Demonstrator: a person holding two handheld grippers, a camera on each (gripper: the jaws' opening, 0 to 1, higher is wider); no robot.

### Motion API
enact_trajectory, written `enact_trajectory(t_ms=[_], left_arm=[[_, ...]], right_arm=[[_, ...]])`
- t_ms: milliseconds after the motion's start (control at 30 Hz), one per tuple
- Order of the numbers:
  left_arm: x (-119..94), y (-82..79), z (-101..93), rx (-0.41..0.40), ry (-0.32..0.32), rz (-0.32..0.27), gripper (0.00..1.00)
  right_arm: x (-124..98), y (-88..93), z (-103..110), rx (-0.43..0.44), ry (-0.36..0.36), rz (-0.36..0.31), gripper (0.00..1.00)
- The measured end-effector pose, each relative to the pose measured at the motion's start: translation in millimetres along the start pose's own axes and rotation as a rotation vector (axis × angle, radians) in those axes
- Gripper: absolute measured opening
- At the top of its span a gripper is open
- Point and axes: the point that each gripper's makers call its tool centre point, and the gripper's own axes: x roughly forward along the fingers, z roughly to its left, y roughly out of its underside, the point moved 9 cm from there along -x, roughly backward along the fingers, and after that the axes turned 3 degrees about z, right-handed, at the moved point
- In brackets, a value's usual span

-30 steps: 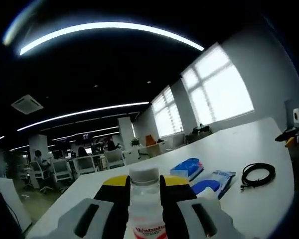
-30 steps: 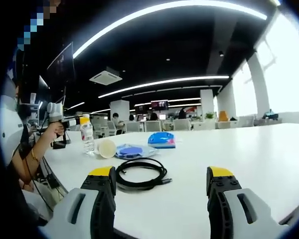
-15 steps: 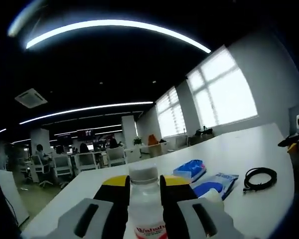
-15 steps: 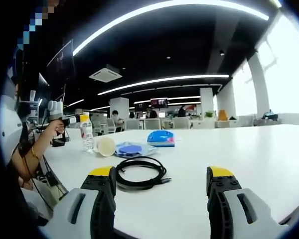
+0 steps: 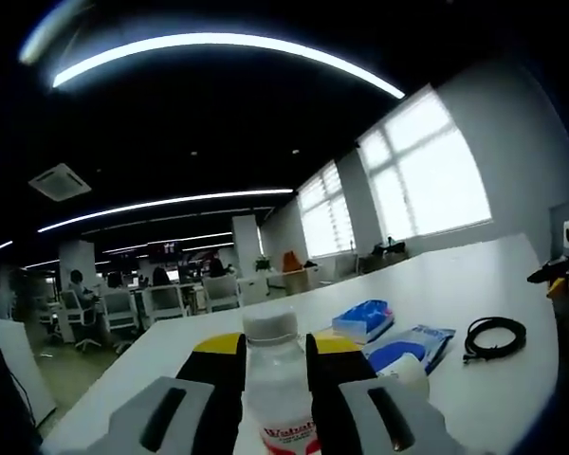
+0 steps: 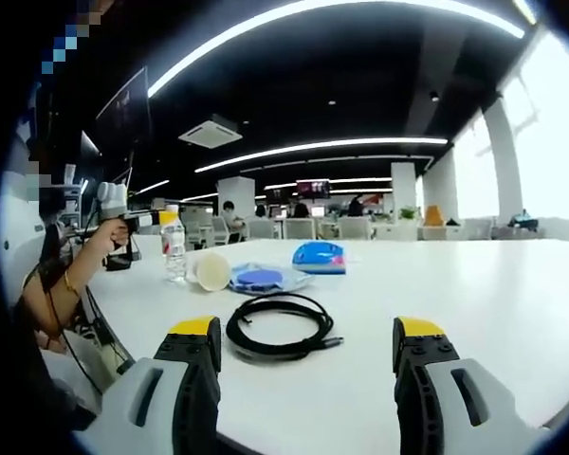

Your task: Arrange the tabletop items into an orderly group along one side of the table until the central work area is clear of visible clutter.

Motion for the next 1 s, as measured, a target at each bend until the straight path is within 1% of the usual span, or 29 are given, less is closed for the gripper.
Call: enact_trajectory(t_ms=[67,133,200,233,267,300,367,467,533,600,767,933,1000], left_arm=[[-1,-0.5,0.2,0.009,0.002,0.003,0.24],[-1,-1.4,1.5,0.006,0.001,0.003,0.27],[-1,-1.4,2.2,0.003,0.010,0.016,0.29],[0,-0.4,0.7,-0.010,0.040,0.038,0.31],[1,0.5,-0.7,-0.028,0.055,0.048,0.33],[2,1.4,-1.5,-0.053,0.063,0.058,0.37],[3,2.4,-1.5,-0.060,0.057,0.060,0.40],[5,3.2,-1.5,-0.071,0.056,0.062,0.40],[7,0.6,-4.1,-0.106,0.100,0.046,0.40],[10,0.1,-1.7,-0.100,0.087,0.063,0.38],[16,0.9,0.8,-0.110,0.083,0.082,0.37],[22,1.7,0.9,-0.100,0.089,0.088,0.37],[23,1.4,2.2,-0.109,0.083,0.083,0.34]], right_arm=[[0,-1.8,1,-0.002,-0.005,-0.006,0.71],[-1,-3.2,1,-0.004,-0.004,-0.011,0.71],[-1,-4.1,1,-0.008,0.000,-0.012,0.71],[-1,-4.3,1,-0.009,0.001,-0.011,0.71],[-1,-4.4,1,-0.011,0.000,-0.011,0.71],[-1,-4.3,2,-0.011,-0.003,-0.012,0.71],[-1,-3.9,3,-0.010,-0.007,-0.013,0.71],[-2,-2.7,5,-0.004,-0.012,-0.016,0.71],[-3,-1.6,5,-0.002,-0.013,-0.015,0.71],[-4,-0.9,4,-0.001,-0.011,-0.013,0.71],[-6,-3.0,3,0.002,-0.009,-0.034,0.71],[-5,-0.7,2,0.004,-0.006,-0.035,0.71],[-4,1.8,4,0.010,-0.016,-0.029,0.71]])
